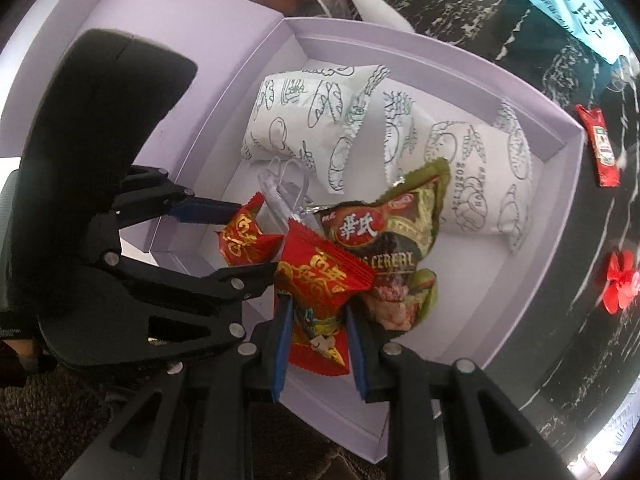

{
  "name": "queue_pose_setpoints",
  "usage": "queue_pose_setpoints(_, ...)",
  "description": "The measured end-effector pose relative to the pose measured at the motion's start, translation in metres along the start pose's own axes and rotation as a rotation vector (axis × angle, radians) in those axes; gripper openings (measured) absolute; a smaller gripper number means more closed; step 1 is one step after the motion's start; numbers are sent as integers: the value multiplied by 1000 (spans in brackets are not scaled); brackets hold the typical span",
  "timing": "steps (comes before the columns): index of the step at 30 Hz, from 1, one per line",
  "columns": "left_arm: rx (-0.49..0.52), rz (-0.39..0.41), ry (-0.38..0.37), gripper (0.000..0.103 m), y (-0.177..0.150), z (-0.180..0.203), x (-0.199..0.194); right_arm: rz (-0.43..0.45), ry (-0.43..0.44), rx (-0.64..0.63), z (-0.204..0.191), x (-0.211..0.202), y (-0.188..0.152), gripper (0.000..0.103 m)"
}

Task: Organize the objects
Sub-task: 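Lower both red packets into the lavender box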

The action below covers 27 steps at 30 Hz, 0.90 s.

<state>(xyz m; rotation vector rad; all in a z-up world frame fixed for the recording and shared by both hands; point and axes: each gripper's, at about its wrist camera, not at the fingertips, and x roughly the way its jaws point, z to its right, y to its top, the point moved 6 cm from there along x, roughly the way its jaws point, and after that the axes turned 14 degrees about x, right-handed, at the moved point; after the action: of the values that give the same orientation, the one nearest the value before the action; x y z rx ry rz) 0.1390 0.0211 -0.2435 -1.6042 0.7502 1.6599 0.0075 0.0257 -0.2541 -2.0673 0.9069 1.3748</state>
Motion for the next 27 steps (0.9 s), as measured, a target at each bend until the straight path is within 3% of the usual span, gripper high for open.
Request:
queue_pose_setpoints(6, -5, 38, -16, 50, 1, 0, -1, -11, 36, 5, 4, 3, 1, 26)
queue_pose_setpoints(18, -35, 94, -37, 51, 0, 7, -6, 29, -25, -45, 7, -12, 3, 26)
queue_pose_setpoints(23, -41, 157, -33, 53, 1, 8, -16, 58, -17, -72, 3, -21, 6, 26)
queue_pose_setpoints(27, -51, 162, -35, 53, 10, 14, -18, 46, -12, -63, 7, -19, 5, 26)
